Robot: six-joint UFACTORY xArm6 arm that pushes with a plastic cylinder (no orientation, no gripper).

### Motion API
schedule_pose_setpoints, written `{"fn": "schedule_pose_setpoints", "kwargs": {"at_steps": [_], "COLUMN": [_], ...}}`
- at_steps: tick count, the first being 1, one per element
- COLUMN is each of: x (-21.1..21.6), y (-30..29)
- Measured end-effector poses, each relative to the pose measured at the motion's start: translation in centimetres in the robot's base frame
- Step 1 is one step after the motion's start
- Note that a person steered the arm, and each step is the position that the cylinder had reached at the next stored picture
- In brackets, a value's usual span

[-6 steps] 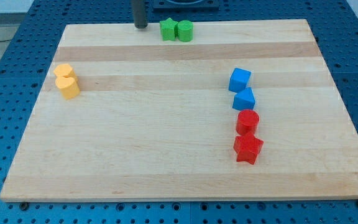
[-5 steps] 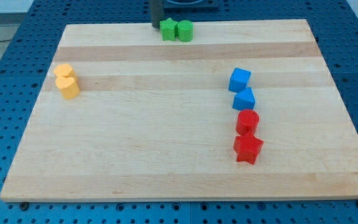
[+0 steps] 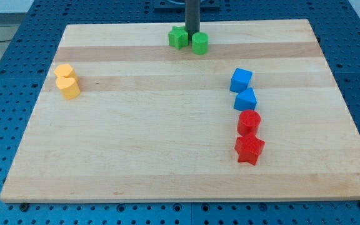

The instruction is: Separate the green blocks

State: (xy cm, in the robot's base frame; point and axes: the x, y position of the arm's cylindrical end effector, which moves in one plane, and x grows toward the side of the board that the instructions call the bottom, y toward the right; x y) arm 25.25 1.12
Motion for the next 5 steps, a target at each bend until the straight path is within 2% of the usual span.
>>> {"fn": "schedule_pose_setpoints", "kwargs": {"at_steps": [2, 3, 4, 5], "x": [3.5, 5.0, 4.5, 2.3], "y": [-2.8, -1.5, 0.3, 0.2]}}
